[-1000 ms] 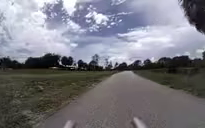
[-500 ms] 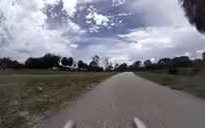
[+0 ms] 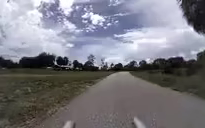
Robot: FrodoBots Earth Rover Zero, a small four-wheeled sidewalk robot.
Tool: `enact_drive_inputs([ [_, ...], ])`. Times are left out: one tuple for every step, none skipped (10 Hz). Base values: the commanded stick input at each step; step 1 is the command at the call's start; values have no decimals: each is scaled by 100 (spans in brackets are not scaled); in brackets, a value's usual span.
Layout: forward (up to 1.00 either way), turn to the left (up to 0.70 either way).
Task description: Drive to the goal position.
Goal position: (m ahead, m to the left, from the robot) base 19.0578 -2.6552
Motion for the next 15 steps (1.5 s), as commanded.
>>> enact_drive_inputs([
  [85,0],
  [85,0],
  [85,0],
  [82,0],
  [79,0],
  [79,0],
  [79,0],
  [79,0],
  [79,0],
  [79,0],
  [79,0],
  [79,0],
  [79,0],
  [79,0],
  [79,0],
])
